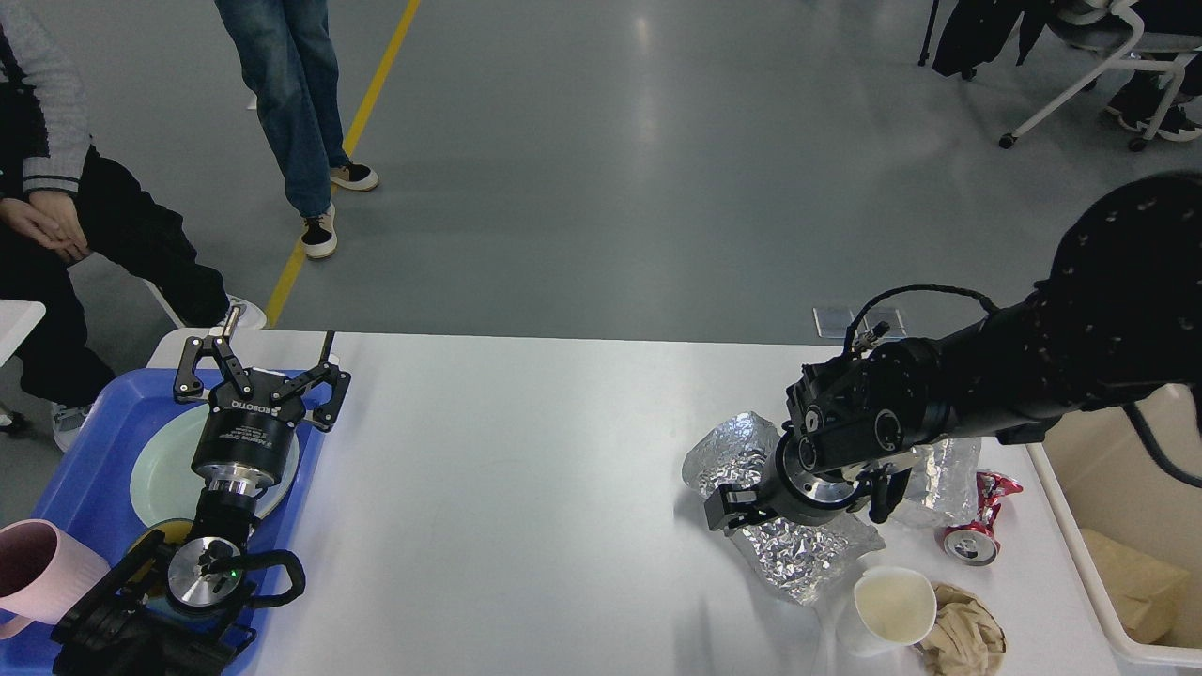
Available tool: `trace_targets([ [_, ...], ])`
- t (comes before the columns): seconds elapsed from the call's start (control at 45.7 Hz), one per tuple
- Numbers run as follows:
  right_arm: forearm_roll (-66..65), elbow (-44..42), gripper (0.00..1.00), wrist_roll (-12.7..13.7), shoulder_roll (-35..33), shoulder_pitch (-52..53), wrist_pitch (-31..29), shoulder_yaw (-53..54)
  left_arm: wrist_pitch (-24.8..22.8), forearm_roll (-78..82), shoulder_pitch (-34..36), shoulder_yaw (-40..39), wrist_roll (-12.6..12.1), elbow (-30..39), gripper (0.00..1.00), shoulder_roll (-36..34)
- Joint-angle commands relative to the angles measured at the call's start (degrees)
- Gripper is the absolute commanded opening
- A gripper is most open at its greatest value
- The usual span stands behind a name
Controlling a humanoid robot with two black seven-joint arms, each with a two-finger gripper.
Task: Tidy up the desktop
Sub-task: 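Move the right gripper down onto the crumpled foil tray, then grasp the crumpled foil tray with the right gripper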
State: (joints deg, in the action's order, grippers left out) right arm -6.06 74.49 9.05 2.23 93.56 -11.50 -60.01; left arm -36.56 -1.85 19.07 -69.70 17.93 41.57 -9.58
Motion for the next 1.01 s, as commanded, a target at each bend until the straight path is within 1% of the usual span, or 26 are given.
trace_targets([
  [0.0,-0.09,-5.58,0.90,0.00,2.08,-4.79,0.07,-0.02,0.00,0.00,0.00,0.00,0.00,0.00,0.96,0.00],
  [0.088,-0.09,-8.40,0.90,0.00,3.48,-7.25,0.77,0.07,0.00,0.00,0.00,0.00,0.00,0.00,0.96,0.00],
  [0.241,-1.14,-11.38,0.90,0.09,4.45,-11.73,3.85,-0.02,0.00,0.00,0.00,0.00,0.00,0.00,0.96,0.09],
  [0.372,-2.29,-14.72,0.90,0.27,4.81,-14.46,4.38,0.24,0.00,0.00,0.09,0.00,0.00,0.00,0.96,0.00],
  [0.394,-2.20,-15.08,0.89,0.27,4.72,-14.55,4.46,0.33,0.00,0.00,0.00,0.00,0.00,0.00,0.96,0.00],
  [0.438,-2.20,-15.26,0.84,0.35,4.81,-14.55,4.47,0.51,0.00,0.09,0.00,0.00,0.00,0.00,0.96,0.00],
  [0.481,-2.20,-15.26,0.82,0.35,4.81,-14.55,4.55,0.51,0.00,0.00,0.09,0.00,0.00,0.00,0.96,0.00],
  [0.503,-2.20,-15.26,0.79,0.35,4.81,-14.64,4.55,0.51,0.00,0.00,0.09,0.00,0.00,0.00,0.96,0.00],
  [0.613,-2.29,-15.26,0.60,0.27,4.89,-15.07,4.55,0.42,0.00,0.00,0.00,0.00,0.00,0.00,0.96,0.00],
  [0.634,-2.38,-15.26,0.58,0.27,4.89,-15.25,4.55,0.42,0.00,0.00,0.09,0.00,0.00,0.00,0.96,0.00],
  [0.722,-2.38,-15.26,0.56,0.35,4.89,-15.43,4.55,0.51,0.00,0.00,0.09,0.00,0.00,0.00,0.96,0.00],
  [0.766,-2.38,-15.26,0.53,0.27,4.89,-15.52,4.55,0.51,0.00,0.00,0.09,0.00,0.00,0.00,0.96,0.00],
  [0.831,-2.38,-15.26,0.44,0.27,4.89,-15.87,4.55,0.51,0.00,0.00,0.09,0.00,0.00,0.00,0.96,0.00],
  [0.875,-2.38,-15.26,0.35,0.27,4.81,-16.22,4.73,0.51,0.00,0.00,0.09,0.00,0.00,0.00,0.96,0.00],
  [0.984,-2.29,-15.26,0.17,0.27,4.81,-16.22,4.73,0.51,0.00,0.00,0.09,0.00,0.00,0.00,0.96,0.00],
])
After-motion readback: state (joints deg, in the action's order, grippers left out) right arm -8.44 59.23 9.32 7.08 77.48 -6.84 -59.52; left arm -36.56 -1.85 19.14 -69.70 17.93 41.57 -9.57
